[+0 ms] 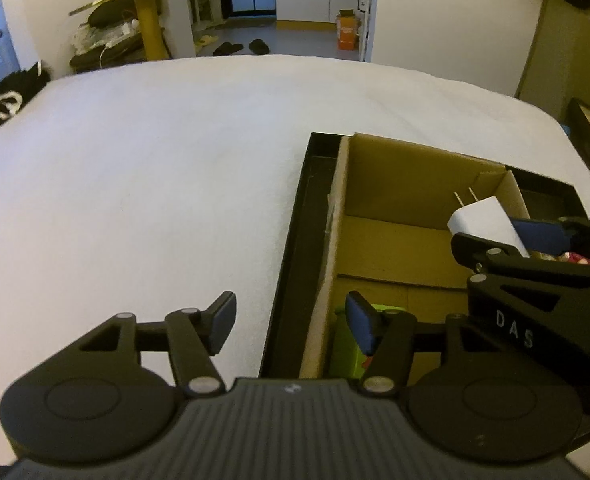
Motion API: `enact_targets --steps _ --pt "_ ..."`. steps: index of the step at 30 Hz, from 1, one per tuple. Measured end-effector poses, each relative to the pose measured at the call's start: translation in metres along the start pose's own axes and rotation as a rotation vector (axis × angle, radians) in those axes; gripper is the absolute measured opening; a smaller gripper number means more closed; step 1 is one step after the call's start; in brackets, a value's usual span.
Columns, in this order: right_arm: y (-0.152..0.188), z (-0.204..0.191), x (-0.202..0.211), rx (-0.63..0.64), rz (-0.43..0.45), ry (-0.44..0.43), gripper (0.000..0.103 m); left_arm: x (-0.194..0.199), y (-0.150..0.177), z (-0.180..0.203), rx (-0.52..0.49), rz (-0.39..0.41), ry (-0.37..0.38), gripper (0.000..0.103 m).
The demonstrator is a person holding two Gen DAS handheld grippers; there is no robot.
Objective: Organize rigid objects
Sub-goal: 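Lower the white charger into the box and open the right gripper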
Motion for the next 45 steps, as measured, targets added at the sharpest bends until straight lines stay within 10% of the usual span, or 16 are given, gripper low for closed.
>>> enact_targets --steps 14,45 --pt "-0.020 -0.006 -0.003 -0.081 0.037 -0.119 0.042 -0.003 0.006 0.001 -0.012 -0.024 0.023 0.059" --pt "0.033 0.069 0.031 -0.190 0.016 -0.004 0.073 -0.001 0.007 0.018 -0.104 0.017 -0.068 0.059"
Point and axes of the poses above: each gripper's, at about its wrist camera, not at the fingertips, and x roughly against the way its jaws point, z to its right, y to its underside, the point moved 8 cm from there along -x, roughly the way its jaws point, and after that the axes turned 8 degrees about x, right-handed, at the moved point
